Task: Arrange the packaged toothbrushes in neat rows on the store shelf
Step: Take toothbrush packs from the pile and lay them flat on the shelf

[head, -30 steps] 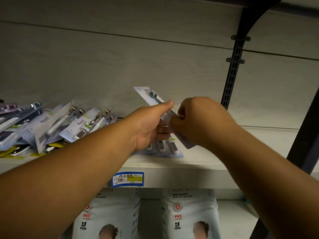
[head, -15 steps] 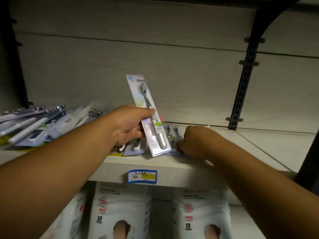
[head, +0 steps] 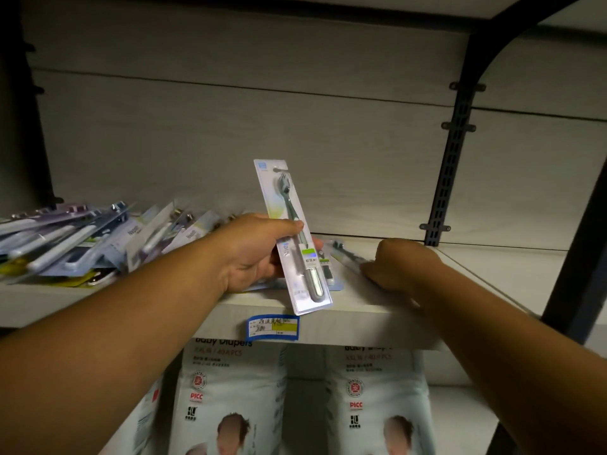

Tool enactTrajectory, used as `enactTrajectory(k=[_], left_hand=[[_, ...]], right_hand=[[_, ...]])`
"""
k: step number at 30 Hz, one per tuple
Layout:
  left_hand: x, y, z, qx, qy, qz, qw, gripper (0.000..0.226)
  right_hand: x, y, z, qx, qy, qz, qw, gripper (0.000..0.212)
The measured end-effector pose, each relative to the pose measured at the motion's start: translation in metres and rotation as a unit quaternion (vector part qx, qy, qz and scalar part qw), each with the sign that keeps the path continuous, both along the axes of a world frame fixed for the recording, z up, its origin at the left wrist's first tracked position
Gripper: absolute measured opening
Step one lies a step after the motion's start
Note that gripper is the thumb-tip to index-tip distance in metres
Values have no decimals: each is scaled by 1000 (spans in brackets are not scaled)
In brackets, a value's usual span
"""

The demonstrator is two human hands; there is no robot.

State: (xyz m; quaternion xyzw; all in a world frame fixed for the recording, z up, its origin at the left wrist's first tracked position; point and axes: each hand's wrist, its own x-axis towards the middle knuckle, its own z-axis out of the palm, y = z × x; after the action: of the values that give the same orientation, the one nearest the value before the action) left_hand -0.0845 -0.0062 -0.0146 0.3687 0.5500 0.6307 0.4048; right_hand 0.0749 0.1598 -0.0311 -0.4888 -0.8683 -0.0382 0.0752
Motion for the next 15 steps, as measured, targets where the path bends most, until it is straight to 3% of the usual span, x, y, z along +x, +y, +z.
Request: enactTrajectory(k=[3, 9, 15], left_hand=[[2, 1, 1, 10, -14, -2, 1000, 16], [11, 19, 0, 26, -13, 46, 998, 20], [50, 30, 11, 63, -2, -7, 998, 21]], right_hand=[[11, -2, 5, 20, 23, -21, 999, 28], [39, -30, 9, 105, 203, 12, 973, 37], [66, -64, 13, 49, 442, 118, 888, 30]])
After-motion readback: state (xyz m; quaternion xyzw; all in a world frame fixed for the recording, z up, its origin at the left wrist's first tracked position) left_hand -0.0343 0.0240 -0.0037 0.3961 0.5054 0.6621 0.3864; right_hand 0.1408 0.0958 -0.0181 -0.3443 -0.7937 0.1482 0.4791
